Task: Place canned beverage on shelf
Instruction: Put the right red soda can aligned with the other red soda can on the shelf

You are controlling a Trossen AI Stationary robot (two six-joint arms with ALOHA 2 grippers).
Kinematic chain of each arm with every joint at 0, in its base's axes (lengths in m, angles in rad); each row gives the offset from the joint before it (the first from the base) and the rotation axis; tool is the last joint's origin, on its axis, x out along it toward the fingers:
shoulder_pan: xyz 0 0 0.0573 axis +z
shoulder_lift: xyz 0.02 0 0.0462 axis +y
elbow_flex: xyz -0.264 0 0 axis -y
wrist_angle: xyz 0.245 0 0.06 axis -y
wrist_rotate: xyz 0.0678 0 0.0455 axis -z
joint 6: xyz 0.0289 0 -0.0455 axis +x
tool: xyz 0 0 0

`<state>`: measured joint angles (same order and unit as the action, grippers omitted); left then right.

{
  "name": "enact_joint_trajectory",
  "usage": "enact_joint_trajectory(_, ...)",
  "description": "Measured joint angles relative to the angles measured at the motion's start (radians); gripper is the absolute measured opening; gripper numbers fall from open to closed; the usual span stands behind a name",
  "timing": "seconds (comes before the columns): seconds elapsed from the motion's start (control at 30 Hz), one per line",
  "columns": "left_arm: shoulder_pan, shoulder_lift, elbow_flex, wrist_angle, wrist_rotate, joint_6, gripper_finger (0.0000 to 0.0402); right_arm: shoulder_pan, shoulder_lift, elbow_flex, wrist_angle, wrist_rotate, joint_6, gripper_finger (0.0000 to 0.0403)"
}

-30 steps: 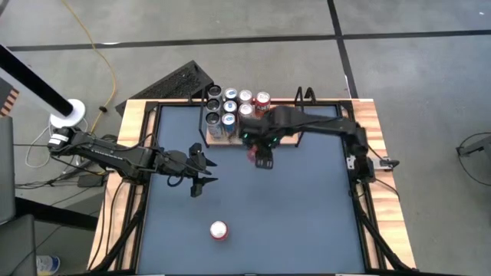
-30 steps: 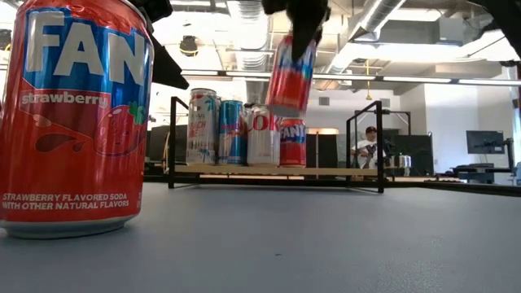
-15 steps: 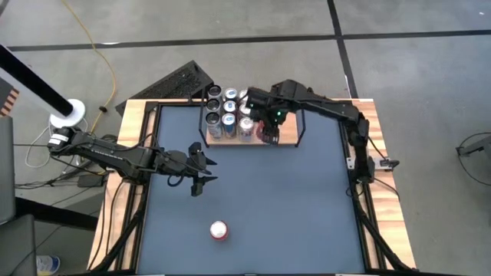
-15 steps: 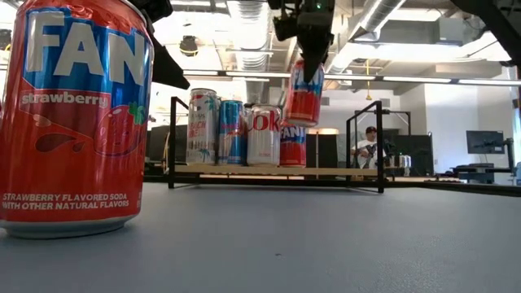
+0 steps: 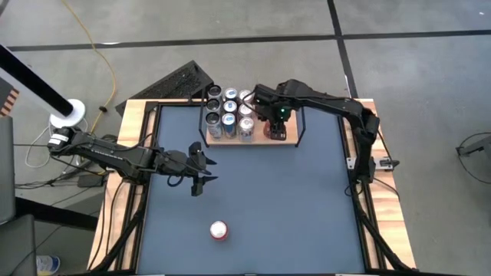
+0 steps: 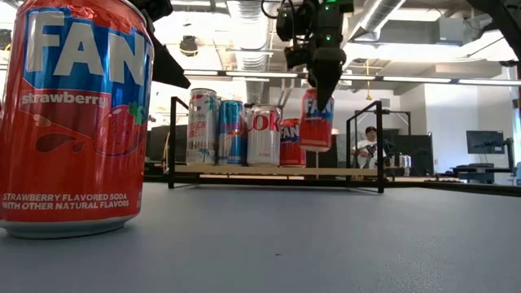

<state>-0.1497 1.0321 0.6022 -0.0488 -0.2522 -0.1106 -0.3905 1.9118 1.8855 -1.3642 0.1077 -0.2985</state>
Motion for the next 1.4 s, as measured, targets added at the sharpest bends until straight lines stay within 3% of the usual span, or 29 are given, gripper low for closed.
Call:
enact_joint_trajectory(0.27, 0.001, 0.000, 0.000, 0.024, -0.059, 0.002, 0.0238, -0.024, 0.026, -0.002, 0.072, -0.008, -0.112, 0.0266)
enact_joint_trajectory(0.83, 0.022, 0.000, 0.000, 0.025, -0.072, 0.017, 0.0238, -0.077, 0.039, -0.001, 0.130, -0.059, -0.270, 0.0266)
enact_joint_trajectory(1.4, 0.041, 0.000, 0.000, 0.024, -0.070, 0.021, 0.0238, -0.081, 0.101, 0.002, 0.124, 0.025, -0.332, 0.0266)
